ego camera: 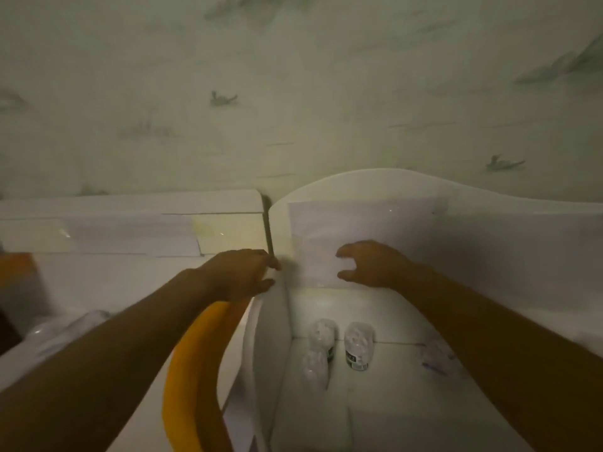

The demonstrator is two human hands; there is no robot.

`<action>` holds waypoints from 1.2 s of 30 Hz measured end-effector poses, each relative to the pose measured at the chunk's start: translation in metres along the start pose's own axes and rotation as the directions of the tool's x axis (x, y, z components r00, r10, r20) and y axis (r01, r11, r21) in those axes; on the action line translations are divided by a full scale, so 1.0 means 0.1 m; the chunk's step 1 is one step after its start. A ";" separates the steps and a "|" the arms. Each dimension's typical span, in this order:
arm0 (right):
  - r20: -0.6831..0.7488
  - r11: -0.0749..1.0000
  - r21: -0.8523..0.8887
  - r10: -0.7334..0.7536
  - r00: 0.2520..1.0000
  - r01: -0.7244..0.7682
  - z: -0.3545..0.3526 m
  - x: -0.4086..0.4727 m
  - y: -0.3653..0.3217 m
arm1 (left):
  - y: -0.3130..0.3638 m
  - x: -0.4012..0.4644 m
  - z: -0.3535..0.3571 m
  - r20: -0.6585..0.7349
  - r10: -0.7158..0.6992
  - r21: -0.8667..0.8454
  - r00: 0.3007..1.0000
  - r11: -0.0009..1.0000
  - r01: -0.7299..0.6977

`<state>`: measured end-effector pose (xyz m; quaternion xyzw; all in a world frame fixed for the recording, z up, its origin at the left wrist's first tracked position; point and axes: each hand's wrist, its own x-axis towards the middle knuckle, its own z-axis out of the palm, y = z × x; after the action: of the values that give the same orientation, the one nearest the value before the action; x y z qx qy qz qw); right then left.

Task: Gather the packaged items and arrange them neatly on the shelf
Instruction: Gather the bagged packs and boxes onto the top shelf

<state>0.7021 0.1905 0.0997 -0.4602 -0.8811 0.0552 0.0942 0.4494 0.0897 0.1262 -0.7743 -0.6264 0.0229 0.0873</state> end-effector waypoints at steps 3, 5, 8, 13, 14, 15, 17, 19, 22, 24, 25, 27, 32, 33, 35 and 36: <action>-0.077 0.999 0.031 -0.035 0.996 0.037 -0.16 0.06 -0.26 | -0.35 -0.23 -0.07 -0.035 -0.070 -0.012 0.997 0.997 0.070; -0.124 0.994 0.083 -0.056 0.991 0.066 -0.18 0.09 -0.49 | -0.61 -0.40 -0.02 -0.039 -0.131 -0.013 0.991 0.991 0.131; -0.148 0.988 0.095 -0.107 0.983 0.122 -0.13 0.16 -0.93 | -1.02 -0.71 0.10 0.011 -0.179 0.040 0.984 0.983 0.179; -0.083 0.983 0.084 -0.154 0.984 0.161 0.09 0.38 -1.82 | -1.76 -1.27 0.33 0.100 -0.220 0.087 0.970 0.973 0.212; -0.076 0.984 0.070 -0.156 0.985 0.161 0.14 0.44 -1.99 | -1.92 -1.38 0.39 0.111 -0.224 0.086 0.968 0.973 0.215; -0.073 0.985 0.057 -0.157 0.985 0.161 0.19 0.49 -2.17 | -2.09 -1.49 0.45 0.114 -0.222 0.084 0.969 0.974 0.213; -0.070 0.987 0.042 -0.150 0.986 0.153 0.30 0.59 -2.52 | -2.44 -1.71 0.56 0.120 -0.220 0.064 0.968 0.975 0.214; -0.052 0.991 0.022 -0.134 0.990 0.136 0.43 0.69 -2.85 | -2.77 -1.93 0.66 0.143 -0.224 0.034 0.964 0.975 0.221; -0.013 0.993 -0.010 -0.118 0.993 0.118 0.66 0.80 -3.28 | -3.22 -2.22 0.82 0.191 -0.232 0.002 0.954 0.972 0.236; 0.018 0.993 -0.023 -0.111 0.994 0.112 0.81 0.81 -3.50 | -3.43 -2.37 0.91 0.212 -0.234 -0.017 0.949 0.970 0.243; 0.038 0.993 -0.035 -0.109 0.993 0.110 0.87 0.82 -3.59 | -3.53 -2.43 0.96 0.217 -0.232 -0.023 0.948 0.970 0.242; 0.071 0.994 -0.049 -0.094 0.993 0.097 0.98 0.87 -3.72 | -3.66 -2.50 1.06 0.241 -0.211 -0.042 0.947 0.973 0.227; 0.106 0.994 -0.056 -0.086 0.991 0.092 1.24 1.12 -3.95 | -3.91 -2.60 1.39 0.332 -0.196 -0.110 0.923 0.964 0.244; 0.117 0.994 -0.058 -0.087 0.989 0.094 1.30 1.18 -3.98 | -3.95 -2.61 1.47 0.343 -0.207 -0.112 0.916 0.959 0.259; 0.137 0.994 -0.052 -0.085 0.987 0.093 1.46 1.32 -4.01 | -4.00 -2.62 1.61 0.362 -0.224 -0.116 0.905 0.952 0.282; 0.146 0.995 -0.046 -0.082 0.986 0.089 1.53 1.39 -4.01 | -4.00 -2.62 1.65 0.375 -0.220 -0.124 0.901 0.951 0.284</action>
<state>0.2698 0.0747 0.0401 -0.4191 -0.9057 0.0610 0.0203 -0.0171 -0.0677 0.0100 -0.6739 -0.7265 0.0958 -0.0942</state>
